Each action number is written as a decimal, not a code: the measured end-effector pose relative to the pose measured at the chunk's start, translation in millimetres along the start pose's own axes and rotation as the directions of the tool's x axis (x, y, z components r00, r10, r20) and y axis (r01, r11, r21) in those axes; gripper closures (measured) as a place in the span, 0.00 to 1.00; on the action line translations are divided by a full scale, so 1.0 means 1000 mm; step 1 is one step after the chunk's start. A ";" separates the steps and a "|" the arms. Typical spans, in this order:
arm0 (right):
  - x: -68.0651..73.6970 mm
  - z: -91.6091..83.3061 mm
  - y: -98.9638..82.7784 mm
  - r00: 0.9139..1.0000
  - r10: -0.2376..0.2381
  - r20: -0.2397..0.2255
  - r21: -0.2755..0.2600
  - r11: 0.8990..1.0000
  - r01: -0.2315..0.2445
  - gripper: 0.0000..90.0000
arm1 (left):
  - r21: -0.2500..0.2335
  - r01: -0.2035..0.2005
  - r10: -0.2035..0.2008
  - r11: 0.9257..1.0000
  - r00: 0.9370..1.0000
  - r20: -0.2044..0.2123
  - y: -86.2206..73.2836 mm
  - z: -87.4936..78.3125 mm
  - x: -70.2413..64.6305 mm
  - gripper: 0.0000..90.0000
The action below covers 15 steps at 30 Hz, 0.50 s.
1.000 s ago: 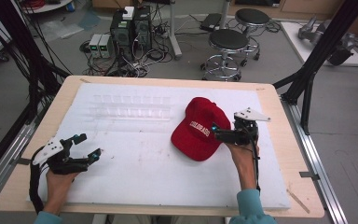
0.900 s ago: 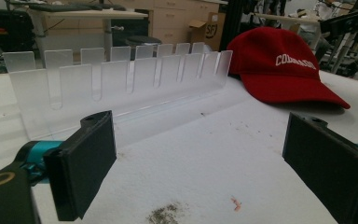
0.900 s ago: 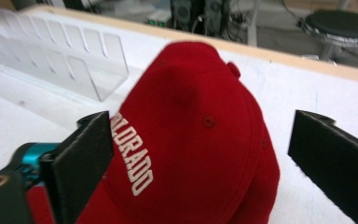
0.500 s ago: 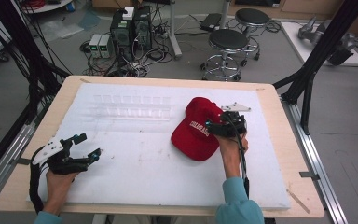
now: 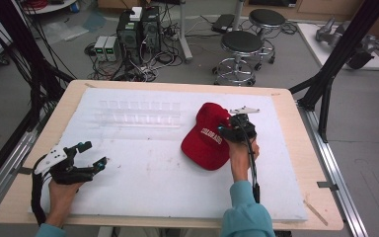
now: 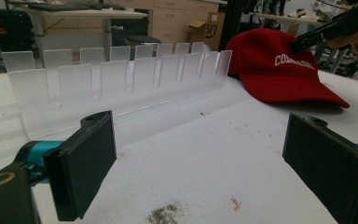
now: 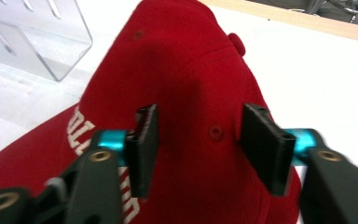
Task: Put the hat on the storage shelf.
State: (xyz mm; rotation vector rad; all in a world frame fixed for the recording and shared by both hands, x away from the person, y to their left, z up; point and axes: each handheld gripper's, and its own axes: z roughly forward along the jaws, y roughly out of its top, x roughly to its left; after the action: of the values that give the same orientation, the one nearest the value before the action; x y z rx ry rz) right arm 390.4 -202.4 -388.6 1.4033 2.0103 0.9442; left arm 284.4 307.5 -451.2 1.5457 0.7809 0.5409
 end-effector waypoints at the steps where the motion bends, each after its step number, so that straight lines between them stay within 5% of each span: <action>1: 0.000 0.000 0.000 1.000 0.000 0.000 0.000 1.000 0.000 0.56 | 0.001 0.000 0.000 1.000 1.000 0.000 0.000 0.000 0.000 0.11; 9: 0.006 0.000 0.001 1.000 -0.003 -0.016 -0.006 1.000 0.003 0.93 | 0.002 0.001 -0.001 1.000 1.000 0.001 0.000 0.000 0.000 0.11; 15: 0.011 -0.005 0.003 0.998 -0.053 -0.016 -0.051 0.997 0.052 0.97 | -0.001 0.011 -0.011 1.000 1.000 0.002 0.000 0.000 0.001 0.11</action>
State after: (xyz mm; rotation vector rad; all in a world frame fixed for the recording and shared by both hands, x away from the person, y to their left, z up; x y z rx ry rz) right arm 384.6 -192.4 -383.0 1.3127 2.0115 0.9805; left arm 284.7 308.1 -451.2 1.5401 0.7870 0.5320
